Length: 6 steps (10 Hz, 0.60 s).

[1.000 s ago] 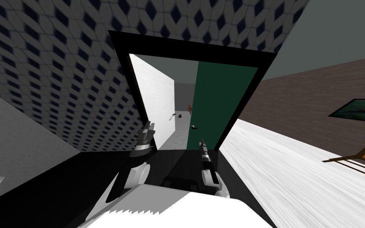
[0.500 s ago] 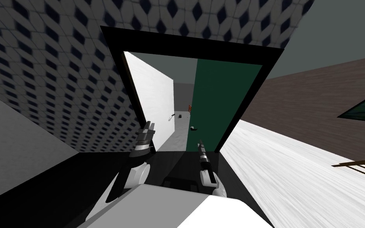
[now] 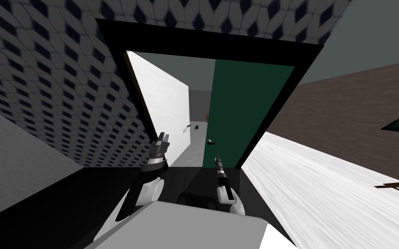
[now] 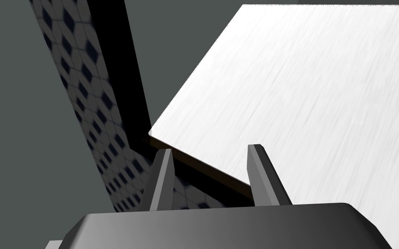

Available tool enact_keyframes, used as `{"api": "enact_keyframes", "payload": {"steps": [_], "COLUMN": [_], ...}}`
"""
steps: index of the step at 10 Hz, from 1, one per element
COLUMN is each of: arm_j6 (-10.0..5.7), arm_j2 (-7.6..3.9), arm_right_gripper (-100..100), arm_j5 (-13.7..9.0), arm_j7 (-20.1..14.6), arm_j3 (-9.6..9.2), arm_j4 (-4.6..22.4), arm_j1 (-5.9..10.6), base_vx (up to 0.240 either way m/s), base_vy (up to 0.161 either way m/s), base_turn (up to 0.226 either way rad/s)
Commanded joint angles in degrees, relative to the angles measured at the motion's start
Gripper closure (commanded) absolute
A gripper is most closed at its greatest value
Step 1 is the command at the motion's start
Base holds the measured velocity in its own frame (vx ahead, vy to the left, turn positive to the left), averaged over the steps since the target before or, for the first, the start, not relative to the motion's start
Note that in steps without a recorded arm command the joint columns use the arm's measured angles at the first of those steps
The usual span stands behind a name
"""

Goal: Push the door open

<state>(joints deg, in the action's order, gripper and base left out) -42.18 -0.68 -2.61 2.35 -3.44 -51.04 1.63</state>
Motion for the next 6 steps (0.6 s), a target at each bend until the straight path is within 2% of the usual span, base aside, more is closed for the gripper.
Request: {"api": "enact_keyframes", "payload": {"steps": [1, 4, 6], "arm_j6": [-0.28, -0.84, -1.46], "arm_j2": [0.63, 1.37, 2.26], "arm_right_gripper": [-100, -100, -100], "arm_j5": [0.1, 0.2, 0.3], "arm_j7": [0.4, 0.7, 1.0], "arm_j3": [-0.13, -0.23, -0.33], "arm_j4": [1.6, 4.6, 7.8], "arm_j1": [0.53, 1.75, 3.08], "base_vx": [0.087, 0.092, 0.129], "base_vy": [-0.049, -0.050, -0.069], "base_turn": [0.017, 0.016, 0.022]}}
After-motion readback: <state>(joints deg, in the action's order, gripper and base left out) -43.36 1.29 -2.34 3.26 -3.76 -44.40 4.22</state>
